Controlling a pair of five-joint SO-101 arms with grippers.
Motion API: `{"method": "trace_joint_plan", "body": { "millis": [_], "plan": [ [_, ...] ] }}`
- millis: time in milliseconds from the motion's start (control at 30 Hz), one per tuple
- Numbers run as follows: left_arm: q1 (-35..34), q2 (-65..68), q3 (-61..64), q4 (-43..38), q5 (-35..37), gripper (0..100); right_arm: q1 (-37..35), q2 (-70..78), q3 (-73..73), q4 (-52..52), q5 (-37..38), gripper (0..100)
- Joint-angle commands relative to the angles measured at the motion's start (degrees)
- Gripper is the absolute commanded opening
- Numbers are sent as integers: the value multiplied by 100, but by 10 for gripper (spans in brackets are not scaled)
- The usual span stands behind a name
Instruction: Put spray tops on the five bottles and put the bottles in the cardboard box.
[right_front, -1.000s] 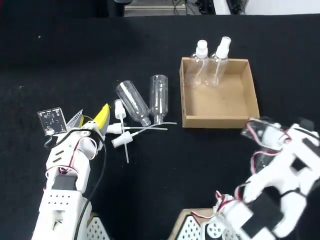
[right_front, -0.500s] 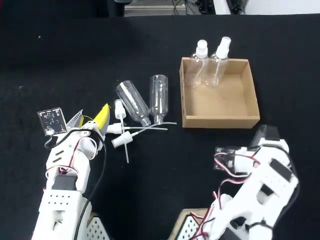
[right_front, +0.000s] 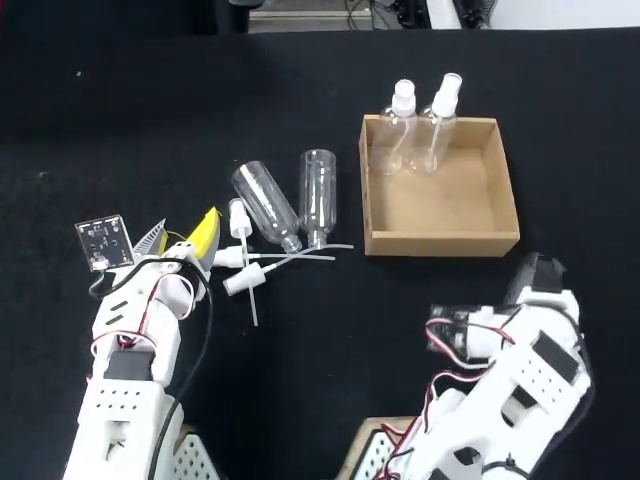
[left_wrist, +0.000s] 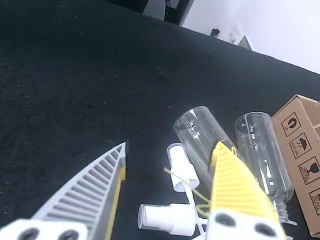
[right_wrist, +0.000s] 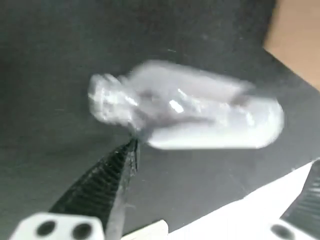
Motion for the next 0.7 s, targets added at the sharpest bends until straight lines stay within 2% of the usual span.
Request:
{"method": "trace_joint_plan", "body": {
  "millis": [0,167,433,533,600,667],
  "plan": [
    [75,-97,-330,-132,-44,266,229,-189,180,-114,501,447],
    [75,-88,-330,-132,-44,266,273,-189,207,-114,510,446],
    [75,-88,-330,-132,-44,266,299,-189,154,-114,501,355],
    [75,-88,-330,-132,-44,266,519,-198,75,-123,484,302],
    [75,-88,-330,-132,-44,266,571,-198,4,-123,202,262],
    [75,-88,-330,-132,-44,266,536,-198,-119,-123,-484,231]
  ]
}}
